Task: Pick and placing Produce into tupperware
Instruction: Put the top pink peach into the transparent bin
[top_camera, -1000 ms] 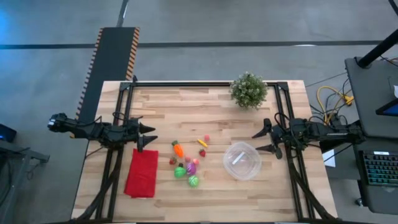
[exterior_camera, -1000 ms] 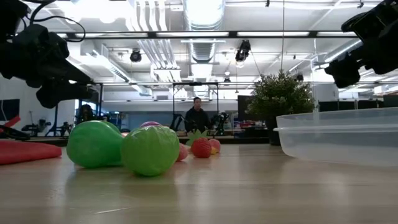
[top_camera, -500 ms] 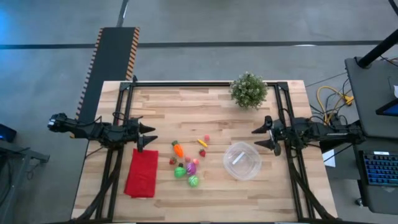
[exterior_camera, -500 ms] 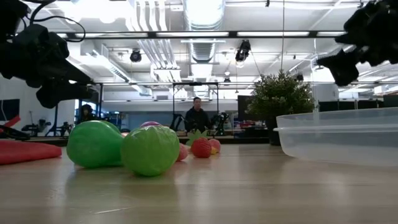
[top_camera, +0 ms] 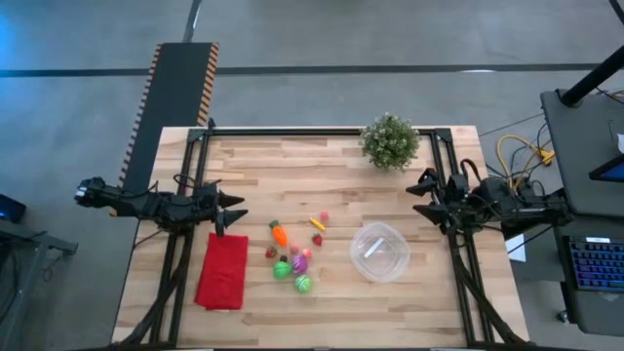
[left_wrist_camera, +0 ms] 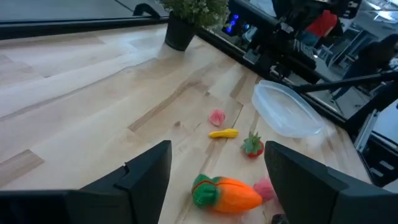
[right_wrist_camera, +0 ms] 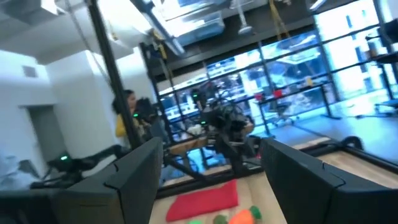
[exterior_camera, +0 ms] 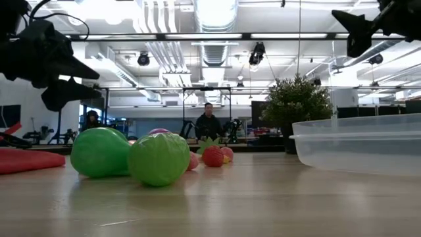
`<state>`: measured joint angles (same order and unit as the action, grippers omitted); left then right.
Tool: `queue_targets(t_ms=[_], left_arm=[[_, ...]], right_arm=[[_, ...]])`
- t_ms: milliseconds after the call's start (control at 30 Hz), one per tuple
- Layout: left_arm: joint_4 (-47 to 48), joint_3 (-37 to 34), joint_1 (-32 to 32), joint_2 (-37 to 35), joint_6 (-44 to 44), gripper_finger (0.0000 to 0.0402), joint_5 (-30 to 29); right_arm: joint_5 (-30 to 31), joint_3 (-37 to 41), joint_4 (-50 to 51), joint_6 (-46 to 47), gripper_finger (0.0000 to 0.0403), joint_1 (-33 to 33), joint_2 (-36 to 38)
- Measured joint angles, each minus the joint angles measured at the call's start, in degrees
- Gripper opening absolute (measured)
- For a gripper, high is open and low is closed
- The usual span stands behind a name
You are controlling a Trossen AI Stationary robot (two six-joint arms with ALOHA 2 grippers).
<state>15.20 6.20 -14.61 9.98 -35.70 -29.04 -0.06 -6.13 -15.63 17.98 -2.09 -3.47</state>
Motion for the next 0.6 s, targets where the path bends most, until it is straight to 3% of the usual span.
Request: queue_targets(t_ms=[333, 600], left_arm=[[-3.0, 0.0, 0.0, 0.0, 0.1, 0.0244, 0.2], [-12.7, 0.0, 0.0, 0.0, -10.9, 0.0244, 0.5]], right_arm=[[0.3, 0.0, 0.3, 0.0, 0.0263, 0.0, 0.0], [0.3, 0.0, -2.3, 1.5, 0.0263, 0.0, 0.0]])
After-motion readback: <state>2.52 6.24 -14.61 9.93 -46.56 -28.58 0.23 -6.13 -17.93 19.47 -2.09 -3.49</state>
